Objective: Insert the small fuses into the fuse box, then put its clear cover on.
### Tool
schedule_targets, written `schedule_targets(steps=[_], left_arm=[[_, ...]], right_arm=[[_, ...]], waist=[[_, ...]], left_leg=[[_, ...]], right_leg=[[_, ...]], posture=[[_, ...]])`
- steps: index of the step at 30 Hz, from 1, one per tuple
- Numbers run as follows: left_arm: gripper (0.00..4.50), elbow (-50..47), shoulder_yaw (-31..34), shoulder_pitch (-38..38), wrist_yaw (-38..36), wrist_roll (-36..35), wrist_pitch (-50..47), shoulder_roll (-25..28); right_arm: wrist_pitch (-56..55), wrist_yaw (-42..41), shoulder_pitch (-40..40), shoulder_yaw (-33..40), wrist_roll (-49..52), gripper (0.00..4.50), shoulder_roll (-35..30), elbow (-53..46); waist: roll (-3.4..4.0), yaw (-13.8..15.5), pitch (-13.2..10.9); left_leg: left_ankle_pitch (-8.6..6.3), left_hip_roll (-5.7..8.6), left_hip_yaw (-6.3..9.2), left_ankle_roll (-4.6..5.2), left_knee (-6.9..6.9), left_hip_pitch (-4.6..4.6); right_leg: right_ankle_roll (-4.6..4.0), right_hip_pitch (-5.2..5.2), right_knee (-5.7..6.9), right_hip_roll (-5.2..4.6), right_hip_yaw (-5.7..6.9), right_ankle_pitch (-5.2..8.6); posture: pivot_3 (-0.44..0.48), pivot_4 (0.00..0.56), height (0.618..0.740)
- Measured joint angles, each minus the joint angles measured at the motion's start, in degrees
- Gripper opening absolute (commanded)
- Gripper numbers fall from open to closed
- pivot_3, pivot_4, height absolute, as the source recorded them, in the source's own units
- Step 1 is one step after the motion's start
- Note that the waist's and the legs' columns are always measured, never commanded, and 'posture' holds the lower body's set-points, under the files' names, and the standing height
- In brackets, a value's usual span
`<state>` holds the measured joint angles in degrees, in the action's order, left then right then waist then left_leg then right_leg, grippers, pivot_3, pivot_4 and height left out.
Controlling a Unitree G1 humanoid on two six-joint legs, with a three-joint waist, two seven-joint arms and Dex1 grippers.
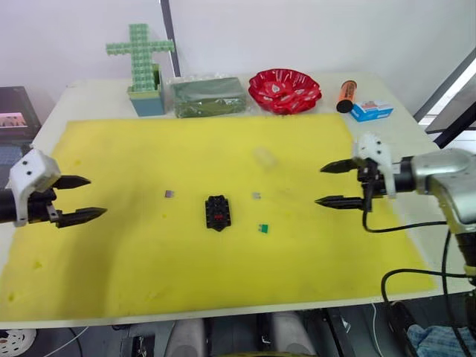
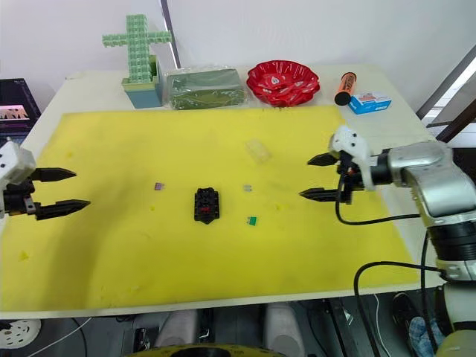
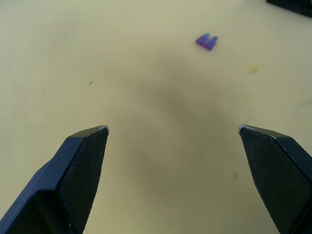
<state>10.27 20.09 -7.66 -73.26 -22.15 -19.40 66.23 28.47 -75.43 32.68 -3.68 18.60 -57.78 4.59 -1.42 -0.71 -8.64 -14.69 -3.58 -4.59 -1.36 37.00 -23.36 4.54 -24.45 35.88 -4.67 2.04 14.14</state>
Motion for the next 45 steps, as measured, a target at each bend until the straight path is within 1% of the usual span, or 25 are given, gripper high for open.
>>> schedule_targets(steps=[5,10,12,15,18,19,21,24,26,27,29,30,34,38,41,45], left_arm=[[4.50,0.53,0.00,-0.51,-0.05,0.17,0.26,0.10],[4.50,-1.93,-0.14,-0.75,0.12,-0.84,-0.94,-0.97],[4.50,-2.67,-0.30,-1.23,0.26,-1.43,-2.10,-1.69],[4.50,-5.01,-0.56,-2.23,0.46,-4.38,-6.75,-3.23],[4.50,-9.80,-0.51,-2.29,2.64,-10.24,-14.93,-7.12],[4.50,-12.05,-0.41,-1.70,3.88,-12.94,-18.54,-9.12],[4.50,-15.04,-0.58,-0.38,6.00,-16.06,-23.09,-11.80],[4.50,-15.84,0.07,-0.40,12.60,-20.54,-31.39,-16.59],[4.50,-15.41,1.57,-1.53,17.79,-23.08,-36.01,-19.74],[4.50,-15.31,2.09,-1.78,19.94,-23.95,-37.77,-20.36],[4.11,-14.92,4.75,-2.04,23.66,-26.40,-41.66,-21.69],[3.84,-14.65,6.27,-2.33,25.56,-27.95,-43.69,-22.56],[2.45,-11.76,12.05,-4.72,32.88,-35.27,-52.13,-27.18],[2.45,-8.60,15.90,-5.35,38.95,-41.91,-59.61,-30.91],[2.45,-5.09,17.80,-6.26,42.54,-43.84,-61.78,-32.44],[2.45,-0.15,19.80,-9.13,47.29,-45.12,-63.44,-33.16]], right_arm=[[-1.52,-1.48,0.40,0.09,-0.54,4.48,-1.07,2.58],[-2.14,-1.38,1.35,0.11,-1.02,4.48,-1.40,3.00],[-1.04,-1.12,2.17,0.12,-0.71,4.48,-1.03,2.39],[1.53,0.04,4.12,0.12,0.79,4.48,1.68,-0.55],[5.81,3.07,6.73,-0.12,3.18,4.48,7.18,-5.69],[7.47,4.58,7.17,-0.38,4.16,4.48,9.63,-8.25],[9.28,6.56,7.22,-1.71,4.87,4.48,12.56,-11.62],[11.49,9.58,7.20,-4.46,5.20,4.48,16.80,-15.53],[12.81,10.78,7.20,-5.58,5.43,4.48,18.48,-17.42],[13.29,11.12,7.27,-6.08,5.65,4.48,18.74,-18.23],[13.79,11.67,7.72,-6.64,5.91,4.50,18.98,-18.74],[13.94,12.01,8.10,-6.74,5.93,4.50,19.39,-18.80],[14.44,12.67,9.94,-7.56,6.14,4.50,20.64,-18.92],[13.62,13.30,12.30,-10.26,4.48,4.50,21.03,-18.80],[13.57,13.85,13.97,-11.05,4.07,4.50,22.13,-18.80],[13.49,14.21,14.82,-11.51,4.05,4.50,23.00,-18.81]], waist=[[0.02,0.01,-0.01],[0.02,0.02,-0.01],[0.02,0.00,-0.01],[0.01,-0.04,-0.01],[0.02,-0.16,0.00],[0.00,-0.10,0.01],[-0.01,-0.03,0.01],[-0.04,0.23,0.03],[-0.10,0.40,0.04],[-0.16,0.41,0.07],[-0.17,0.18,0.07],[-0.17,0.09,0.07],[-0.17,0.05,0.08],[-0.18,0.00,0.08],[-0.19,0.03,0.09],[-0.23,0.18,0.11]], left_leg=[[0.00,-0.01,-0.03,0.00,0.00,-0.01],[0.00,-0.01,-0.03,0.00,0.01,-0.01],[0.00,-0.01,-0.03,0.00,0.01,-0.01],[0.00,-0.02,-0.02,0.00,0.01,-0.01],[0.00,-0.02,0.01,0.00,0.02,0.00],[0.00,-0.02,0.03,0.00,0.02,-0.01],[0.00,-0.01,0.04,0.00,0.02,-0.02],[0.01,0.00,0.13,0.00,0.12,-0.03],[0.01,0.02,0.18,0.00,0.15,-0.03],[0.01,0.04,0.19,0.00,0.15,-0.02],[0.01,0.05,0.18,0.00,0.14,-0.02],[0.01,0.05,0.19,0.00,0.14,-0.02],[0.01,0.04,0.21,0.00,0.12,0.01],[0.01,0.06,0.21,0.00,0.12,0.01],[0.01,0.05,0.23,-0.01,0.13,0.02],[0.02,0.09,0.24,-0.02,0.14,0.01]], right_leg=[[0.01,-0.02,0.01,0.00,0.00,-0.01],[0.01,-0.02,0.02,0.00,-0.01,-0.01],[0.02,-0.02,0.04,0.00,-0.01,-0.02],[0.04,-0.02,0.07,0.02,-0.01,-0.02],[0.20,-0.02,0.15,0.04,-0.03,-0.11],[0.20,-0.02,0.15,0.05,-0.03,-0.12],[0.21,-0.01,0.16,0.05,-0.03,-0.12],[0.22,0.05,0.20,0.06,-0.01,-0.13],[0.22,0.09,0.20,0.05,-0.01,-0.13],[0.22,0.10,0.19,0.05,-0.01,-0.13],[0.22,0.11,0.18,0.02,-0.02,-0.13],[0.22,0.11,0.18,0.03,-0.01,-0.13],[0.22,0.12,0.21,0.05,0.00,-0.13],[0.22,0.12,0.21,0.05,-0.01,-0.13],[0.22,0.12,0.21,0.06,0.01,-0.13],[0.22,0.15,0.20,0.03,0.01,-0.13]], posture=[[0.000,0.150,0.740],[0.000,0.150,0.740],[0.000,0.150,0.740],[0.000,0.150,0.740],[0.000,0.150,0.740],[0.000,0.150,0.740],[0.000,0.150,0.740],[0.000,0.150,0.740],[0.000,0.150,0.740],[0.000,0.150,0.740],[0.000,0.150,0.740],[0.000,0.150,0.740],[0.000,0.150,0.740],[0.000,0.150,0.740],[0.000,0.150,0.740],[0.000,0.150,0.740]])
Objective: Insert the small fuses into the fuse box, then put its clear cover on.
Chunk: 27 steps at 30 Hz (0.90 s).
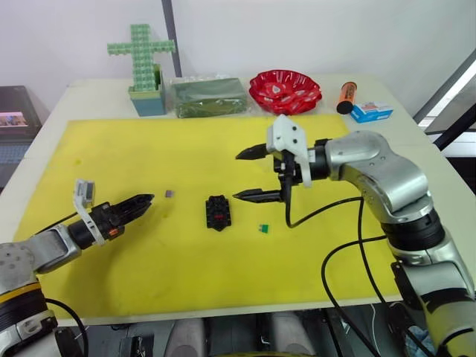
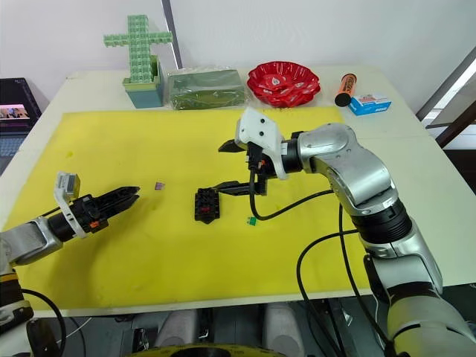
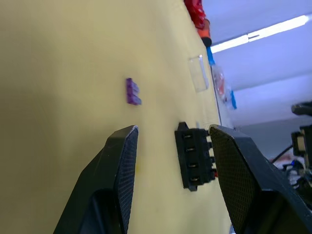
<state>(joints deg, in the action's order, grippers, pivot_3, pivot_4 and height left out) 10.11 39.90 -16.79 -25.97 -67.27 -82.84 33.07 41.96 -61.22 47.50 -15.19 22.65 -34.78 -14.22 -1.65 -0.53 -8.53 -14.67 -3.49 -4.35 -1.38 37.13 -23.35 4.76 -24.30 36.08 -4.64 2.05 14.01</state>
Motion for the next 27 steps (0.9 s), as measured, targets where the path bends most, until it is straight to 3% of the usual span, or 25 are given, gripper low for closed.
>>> schedule_targets(steps=[16,27], left_arm=[[2.45,13.18,-1.11,-10.66,7.27,2.15,-1.64,-2.04],[2.45,16.60,-5.02,-15.24,5.92,7.04,-5.42,-0.02]], right_arm=[[0.07,1.33,0.00,-0.06,-0.51,4.50,-0.02,-0.88],[0.19,2.06,-0.01,-0.06,-0.49,4.50,0.01,-1.51]], waist=[[-0.01,-0.08,0.01],[-0.02,0.01,0.02]], left_leg=[[0.03,0.03,0.01,-0.05,-0.02,0.01],[0.05,0.06,0.01,-0.09,-0.03,0.01]], right_leg=[[0.00,0.00,0.01,0.00,0.01,-0.01],[0.01,0.02,0.00,-0.03,0.02,-0.01]], posture=[[0.000,0.150,0.740],[0.000,0.150,0.740]])
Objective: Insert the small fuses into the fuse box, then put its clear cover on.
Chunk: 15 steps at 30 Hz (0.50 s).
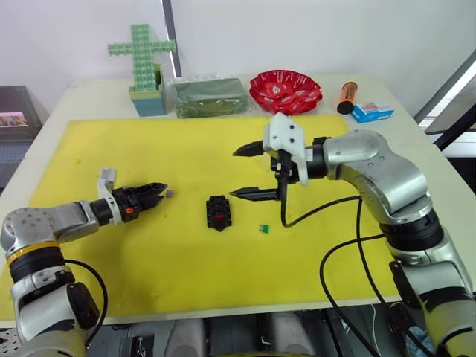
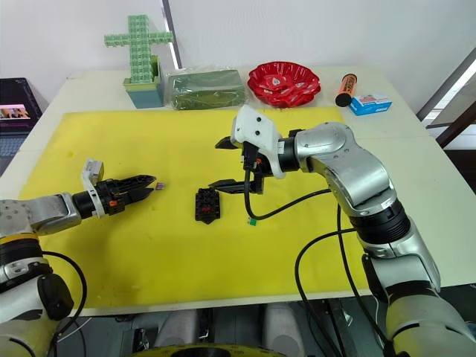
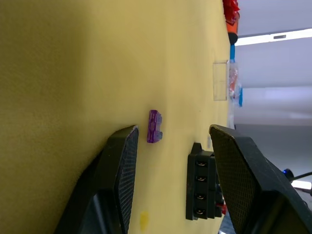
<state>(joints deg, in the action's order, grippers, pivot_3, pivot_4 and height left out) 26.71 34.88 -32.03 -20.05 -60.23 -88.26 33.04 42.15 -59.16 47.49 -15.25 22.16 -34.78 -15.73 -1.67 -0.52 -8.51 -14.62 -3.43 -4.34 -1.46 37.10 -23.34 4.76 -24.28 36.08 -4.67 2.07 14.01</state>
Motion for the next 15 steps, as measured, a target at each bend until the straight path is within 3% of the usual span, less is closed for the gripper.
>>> schedule_targets(steps=[15], left_arm=[[2.45,1.36,-2.37,-2.04,-4.82,4.72,-0.86,-0.08]], right_arm=[[0.95,0.70,0.00,0.00,0.06,4.50,0.02,-0.21]], waist=[[0.00,0.11,0.00]], left_leg=[[0.00,0.04,0.02,-0.01,0.00,0.00]], right_leg=[[0.00,0.04,-0.01,-0.03,0.00,0.00]], posture=[[0.000,0.150,0.740]])
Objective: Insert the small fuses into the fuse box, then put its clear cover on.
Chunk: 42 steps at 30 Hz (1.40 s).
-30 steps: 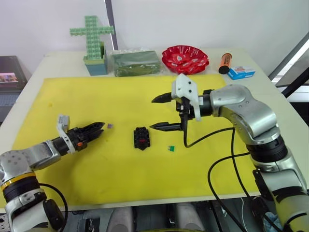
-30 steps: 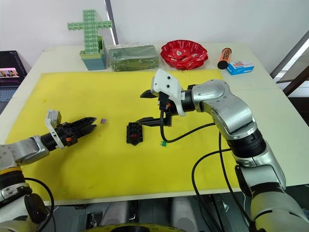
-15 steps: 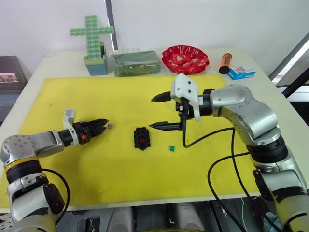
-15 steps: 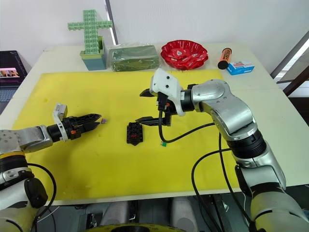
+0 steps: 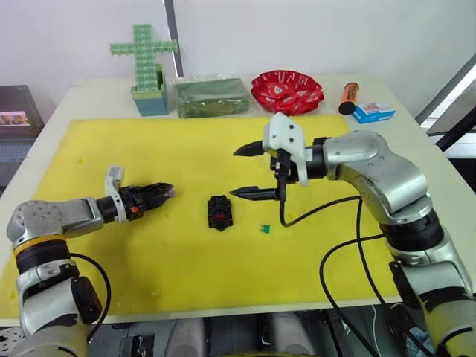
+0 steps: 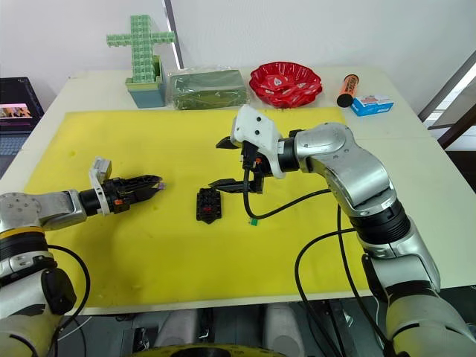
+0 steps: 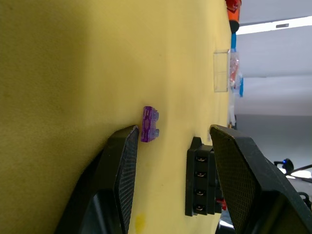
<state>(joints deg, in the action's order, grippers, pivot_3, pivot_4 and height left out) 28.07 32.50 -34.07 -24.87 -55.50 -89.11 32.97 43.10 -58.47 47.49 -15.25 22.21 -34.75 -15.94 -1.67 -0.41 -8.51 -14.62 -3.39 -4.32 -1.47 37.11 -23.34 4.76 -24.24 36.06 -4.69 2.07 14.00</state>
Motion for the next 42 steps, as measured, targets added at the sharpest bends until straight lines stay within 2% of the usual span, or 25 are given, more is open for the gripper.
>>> schedule_targets(steps=[9,12,14,23,28,42], left_arm=[[2.45,-1.38,0.02,0.08,-0.92,2.39,1.08,-1.61],[1.84,-2.92,0.01,0.69,-0.92,2.77,1.22,-2.18],[1.18,-3.99,0.00,1.29,-0.89,3.14,1.24,-2.61],[1.18,-6.41,0.04,1.77,-0.09,4.15,0.75,-3.61],[0.05,-7.33,0.05,1.73,0.37,4.40,0.46,-4.11],[0.05,-9.06,1.25,1.57,1.95,5.10,-0.88,-4.95]], right_arm=[[-0.01,0.18,0.00,0.00,-0.04,4.50,0.00,0.00],[-0.03,0.18,0.00,0.00,-0.04,4.50,0.00,0.00],[-0.04,0.17,0.00,0.00,-0.05,4.50,0.00,0.00],[-0.26,0.02,0.00,-0.06,-0.08,4.50,0.00,0.00],[-0.56,-0.22,0.00,-0.08,-0.18,4.50,0.01,0.00],[-0.76,-0.46,0.00,-0.08,-0.26,4.50,0.01,0.00]], waist=[[0.00,0.35,0.00],[0.00,0.61,0.00],[0.00,0.65,0.00],[0.00,0.65,0.00],[0.00,0.64,0.00],[0.00,0.55,0.00]], left_leg=[[0.00,0.01,0.00,0.00,0.02,0.00],[0.00,0.01,0.00,0.00,0.02,0.01],[0.00,0.01,0.00,0.00,0.01,0.00],[0.00,0.01,0.00,0.00,0.00,0.01],[0.00,0.01,0.00,0.00,0.00,0.01],[0.00,0.00,0.01,0.00,-0.01,0.02]], right_leg=[[0.00,0.02,0.00,-0.02,0.00,0.00],[0.00,0.02,0.00,-0.02,-0.01,0.00],[0.00,0.01,0.00,-0.02,-0.01,0.00],[0.00,0.01,-0.01,-0.01,-0.01,0.00],[0.00,0.01,-0.01,-0.01,-0.01,0.00],[0.00,0.00,-0.01,-0.01,0.00,0.00]], posture=[[0.000,0.150,0.740],[0.000,0.150,0.740],[0.000,0.150,0.740],[0.000,0.150,0.740],[0.000,0.150,0.740],[0.000,0.150,0.740]])
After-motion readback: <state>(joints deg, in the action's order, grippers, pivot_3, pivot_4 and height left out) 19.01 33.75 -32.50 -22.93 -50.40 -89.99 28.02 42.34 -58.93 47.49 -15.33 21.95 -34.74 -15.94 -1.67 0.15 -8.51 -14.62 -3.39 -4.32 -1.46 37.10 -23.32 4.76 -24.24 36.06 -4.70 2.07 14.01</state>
